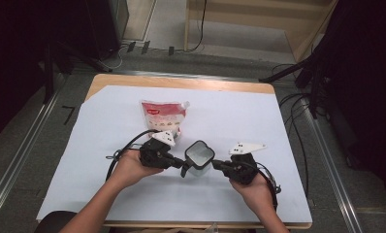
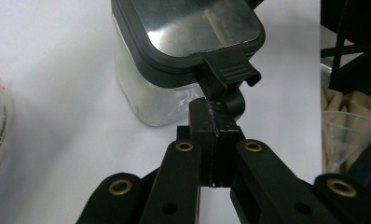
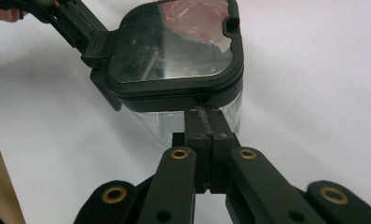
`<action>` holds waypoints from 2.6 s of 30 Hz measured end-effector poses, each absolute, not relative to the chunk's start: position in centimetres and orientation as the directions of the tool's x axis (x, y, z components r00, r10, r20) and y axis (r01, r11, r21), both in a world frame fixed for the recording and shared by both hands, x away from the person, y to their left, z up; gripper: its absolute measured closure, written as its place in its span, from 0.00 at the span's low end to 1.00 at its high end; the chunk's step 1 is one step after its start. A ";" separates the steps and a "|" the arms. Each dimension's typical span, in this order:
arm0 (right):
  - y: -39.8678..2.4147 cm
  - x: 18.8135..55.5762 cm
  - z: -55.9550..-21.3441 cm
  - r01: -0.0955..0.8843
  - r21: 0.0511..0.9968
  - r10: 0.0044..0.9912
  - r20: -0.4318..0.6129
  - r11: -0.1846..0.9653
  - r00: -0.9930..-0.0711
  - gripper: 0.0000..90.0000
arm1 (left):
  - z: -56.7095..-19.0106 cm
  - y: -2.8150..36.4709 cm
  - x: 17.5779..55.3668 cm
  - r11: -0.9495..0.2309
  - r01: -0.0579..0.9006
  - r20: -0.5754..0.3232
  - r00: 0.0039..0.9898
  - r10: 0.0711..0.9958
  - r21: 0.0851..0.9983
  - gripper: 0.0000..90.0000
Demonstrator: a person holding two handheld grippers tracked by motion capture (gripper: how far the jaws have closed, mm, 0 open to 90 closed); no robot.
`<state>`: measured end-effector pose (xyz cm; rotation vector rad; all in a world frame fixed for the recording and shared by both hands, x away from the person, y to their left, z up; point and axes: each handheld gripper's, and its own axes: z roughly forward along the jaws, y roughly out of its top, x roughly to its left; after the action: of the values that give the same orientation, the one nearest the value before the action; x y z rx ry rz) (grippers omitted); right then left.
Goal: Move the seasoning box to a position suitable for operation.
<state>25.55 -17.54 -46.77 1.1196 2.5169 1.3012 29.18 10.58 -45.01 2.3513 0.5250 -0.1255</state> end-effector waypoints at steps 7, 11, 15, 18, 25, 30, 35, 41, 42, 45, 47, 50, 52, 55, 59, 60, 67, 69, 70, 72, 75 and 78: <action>-17.7 25.8 -46.7 0.565 0.741 0.655 0.230 0.362 -0.720 1.00 | -45.2 10.2 29.0 -0.657 0.412 -0.230 0.909 0.348 0.631 1.00; -17.7 26.0 -46.7 0.565 0.745 0.661 0.228 0.354 -0.715 1.00 | -45.2 9.8 28.9 -0.658 0.406 -0.226 0.911 0.345 0.634 1.00; -17.7 26.2 -46.8 0.569 0.746 0.672 0.225 0.347 -0.706 1.00 | -45.3 9.4 28.7 -0.652 0.407 -0.226 0.910 0.346 0.640 1.00; -17.8 26.5 -46.8 0.579 0.744 0.684 0.232 0.333 -0.692 1.00 | -45.4 8.8 28.5 -0.639 0.421 -0.239 0.904 0.354 0.644 1.00; -17.8 27.1 -47.0 0.583 0.748 0.696 0.234 0.317 -0.679 1.00 | -45.4 8.2 28.3 -0.622 0.431 -0.235 0.897 0.374 0.654 1.00; -17.8 27.5 -47.0 0.585 0.747 0.705 0.228 0.315 -0.671 1.00 | -45.4 7.5 27.9 -0.619 0.425 -0.222 0.898 0.379 0.660 1.00; -18.0 27.7 -47.0 0.577 0.756 0.712 0.219 0.309 -0.667 1.00 | -45.5 6.6 27.6 -0.610 0.419 -0.220 0.900 0.376 0.673 1.00; -18.2 28.1 -47.0 0.578 0.761 0.722 0.219 0.295 -0.657 1.00 | -45.6 5.6 27.3 -0.586 0.423 -0.236 0.899 0.370 0.691 1.00; -18.2 28.1 -47.0 0.578 0.761 0.722 0.219 0.295 -0.657 1.00 | -45.6 5.6 27.3 -0.586 0.423 -0.236 0.899 0.370 0.691 1.00; -18.4 28.3 -47.1 0.579 0.762 0.725 0.220 0.291 -0.653 1.00 | -45.8 4.7 27.2 -0.594 0.419 -0.246 0.903 0.352 0.687 1.00; -18.5 28.3 -47.1 0.579 0.762 0.725 0.220 0.291 -0.653 1.00 | -45.9 4.5 27.1 -0.594 0.419 -0.252 0.904 0.347 0.686 1.00; -18.6 28.2 -47.0 0.576 0.766 0.723 0.222 0.286 -0.654 1.00 | -45.9 4.4 27.1 -0.595 0.420 -0.265 0.905 0.333 0.685 0.99; -18.7 28.0 -46.9 0.575 0.765 0.721 0.219 0.291 -0.657 1.00 | -45.8 4.5 27.1 -0.607 0.419 -0.269 0.906 0.327 0.675 0.98; -18.9 27.6 -46.8 0.578 0.762 0.719 0.223 0.293 -0.658 1.00 | -45.5 4.9 26.8 -0.631 0.406 -0.256 0.913 0.319 0.661 0.98; -19.3 26.7 -46.4 0.575 0.764 0.720 0.220 0.293 -0.658 1.00 | -44.7 5.9 26.8 -0.629 0.396 -0.248 0.917 0.313 0.669 0.95; -19.4 26.5 -46.3 0.570 0.768 0.719 0.217 0.292 -0.660 1.00 | -44.4 6.2 26.8 -0.631 0.395 -0.245 0.917 0.314 0.667 0.95; -19.8 24.8 -45.5 0.568 0.769 0.723 0.210 0.294 -0.658 1.00 | -43.3 7.9 27.4 -0.605 0.409 -0.242 0.908 0.341 0.683 0.85; -19.7 24.5 -45.7 0.575 0.761 0.718 0.217 0.299 -0.661 1.00 | -43.1 8.2 27.6 -0.585 0.418 -0.248 0.903 0.350 0.695 0.75; -19.6 24.2 -45.7 0.584 0.754 0.718 0.223 0.302 -0.659 1.00 | -42.8 8.5 27.7 -0.579 0.415 -0.248 0.904 0.348 0.702 0.72; -19.5 23.7 -45.7 0.581 0.754 0.712 0.222 0.307 -0.666 1.00 | -42.6 9.0 28.0 -0.566 0.410 -0.245 0.905 0.347 0.715 0.65; -19.3 23.0 -45.6 0.575 0.754 0.708 0.214 0.319 -0.673 1.00 | -42.5 9.4 28.4 -0.567 0.416 -0.267 0.906 0.329 0.711 0.55; -19.2 22.3 -45.6 0.574 0.754 0.699 0.220 0.321 -0.680 1.00 | -42.7 9.7 28.7 -0.591 0.409 -0.263 0.910 0.321 0.695 0.51</action>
<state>22.33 -19.16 -45.55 1.1811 2.4310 1.2917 28.70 9.73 -42.66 2.2493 0.5182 -0.1382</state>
